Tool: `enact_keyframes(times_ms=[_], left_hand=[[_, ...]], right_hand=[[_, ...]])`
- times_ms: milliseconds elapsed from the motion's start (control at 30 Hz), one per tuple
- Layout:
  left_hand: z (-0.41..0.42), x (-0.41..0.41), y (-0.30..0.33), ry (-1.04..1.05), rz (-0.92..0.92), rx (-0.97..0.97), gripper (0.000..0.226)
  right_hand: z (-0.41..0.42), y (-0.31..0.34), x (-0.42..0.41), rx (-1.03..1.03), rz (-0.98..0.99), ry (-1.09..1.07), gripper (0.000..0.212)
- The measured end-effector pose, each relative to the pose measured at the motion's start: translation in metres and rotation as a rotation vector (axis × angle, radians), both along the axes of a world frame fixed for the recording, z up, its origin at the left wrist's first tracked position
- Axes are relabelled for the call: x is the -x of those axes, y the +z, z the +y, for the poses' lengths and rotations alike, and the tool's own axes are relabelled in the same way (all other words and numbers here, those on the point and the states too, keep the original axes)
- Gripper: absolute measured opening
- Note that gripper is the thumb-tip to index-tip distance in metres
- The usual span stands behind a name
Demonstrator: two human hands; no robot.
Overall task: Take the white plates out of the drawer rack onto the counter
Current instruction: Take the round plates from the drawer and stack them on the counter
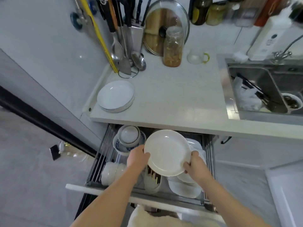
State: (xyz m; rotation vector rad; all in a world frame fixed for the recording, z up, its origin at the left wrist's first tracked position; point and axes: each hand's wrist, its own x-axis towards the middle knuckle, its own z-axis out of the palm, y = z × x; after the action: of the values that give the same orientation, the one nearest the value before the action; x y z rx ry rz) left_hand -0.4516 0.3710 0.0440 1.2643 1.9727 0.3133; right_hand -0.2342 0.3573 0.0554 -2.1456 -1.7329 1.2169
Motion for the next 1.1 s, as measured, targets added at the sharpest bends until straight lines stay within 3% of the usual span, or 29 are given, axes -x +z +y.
enact_keyframes(times_ms=[333, 500, 700, 833, 1100], left_hand=[[0.007, 0.061, 0.06, 0.205, 0.008, -0.184, 0.036], [0.03, 0.098, 0.089, 0.305, 0.034, -0.25, 0.034], [0.068, 0.148, 0.113, 0.401, -0.003, -0.29, 0.028], [0.099, 0.178, 0.118, 0.453, -0.075, -0.324, 0.029], [0.161, 0.218, 0.094, 0.413, -0.048, -0.279, 0.025]], right_hand=[[0.043, 0.052, 0.059, -0.158, 0.078, 0.127, 0.027], [0.077, 0.074, 0.099, -0.191, 0.192, 0.106, 0.022], [0.124, 0.102, 0.156, -0.261, 0.291, 0.06, 0.033], [0.156, 0.109, 0.189, -0.276, 0.317, 0.014, 0.036], [0.218, 0.093, 0.229, -0.239, 0.314, -0.066, 0.036]])
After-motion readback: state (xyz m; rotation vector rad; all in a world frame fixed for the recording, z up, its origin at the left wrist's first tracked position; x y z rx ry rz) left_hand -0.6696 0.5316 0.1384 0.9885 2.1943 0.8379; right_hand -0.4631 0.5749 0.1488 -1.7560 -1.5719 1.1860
